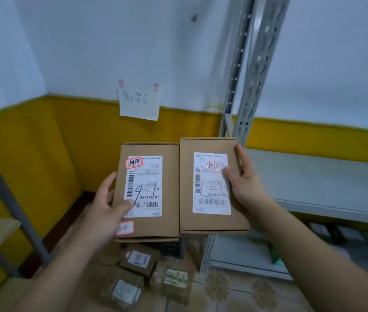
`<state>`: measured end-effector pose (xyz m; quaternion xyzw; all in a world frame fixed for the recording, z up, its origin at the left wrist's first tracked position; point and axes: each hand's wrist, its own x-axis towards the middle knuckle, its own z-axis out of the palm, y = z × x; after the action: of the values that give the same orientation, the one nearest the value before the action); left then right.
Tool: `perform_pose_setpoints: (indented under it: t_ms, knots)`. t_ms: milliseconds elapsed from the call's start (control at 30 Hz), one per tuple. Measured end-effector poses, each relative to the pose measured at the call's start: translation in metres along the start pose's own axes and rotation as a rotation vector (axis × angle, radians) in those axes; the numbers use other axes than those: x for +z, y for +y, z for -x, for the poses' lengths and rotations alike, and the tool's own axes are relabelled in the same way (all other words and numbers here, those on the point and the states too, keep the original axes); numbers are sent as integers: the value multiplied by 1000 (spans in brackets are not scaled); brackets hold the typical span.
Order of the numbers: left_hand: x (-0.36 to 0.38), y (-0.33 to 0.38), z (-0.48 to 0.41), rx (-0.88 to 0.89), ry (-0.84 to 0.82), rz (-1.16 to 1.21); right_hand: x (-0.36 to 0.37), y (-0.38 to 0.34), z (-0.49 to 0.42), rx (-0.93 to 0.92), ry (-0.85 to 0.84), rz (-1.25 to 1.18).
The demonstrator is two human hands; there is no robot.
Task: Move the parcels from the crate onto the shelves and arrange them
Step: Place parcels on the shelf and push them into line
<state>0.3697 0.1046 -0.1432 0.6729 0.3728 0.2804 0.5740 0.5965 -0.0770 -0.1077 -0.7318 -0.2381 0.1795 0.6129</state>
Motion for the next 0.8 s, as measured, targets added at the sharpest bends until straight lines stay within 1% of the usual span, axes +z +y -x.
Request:
perform_pose_setpoints:
  t_ms: [167, 267, 367, 467, 600, 667, 800]
  knots:
    - [19, 31, 7, 160, -180, -31, -39, -13, 48, 20, 179, -36]
    - [33, 39, 10, 190, -284, -31, -55, -14, 80, 17, 295, -21]
    - [60, 42, 20, 201, -390, -23, -81, -8, 112, 33, 438, 63]
    - [92, 42, 35, 206, -467, -31, -112, 0, 139, 67, 539, 82]
    - [145, 51, 57, 234, -585, -40, -165, 7, 173, 59, 651, 112]
    - [178, 58, 70, 260, -617, -40, -199, 11, 188, 46, 719, 128]
    - [250, 70, 102, 251, -674, -2, -278, 20, 222, 38, 815, 109]
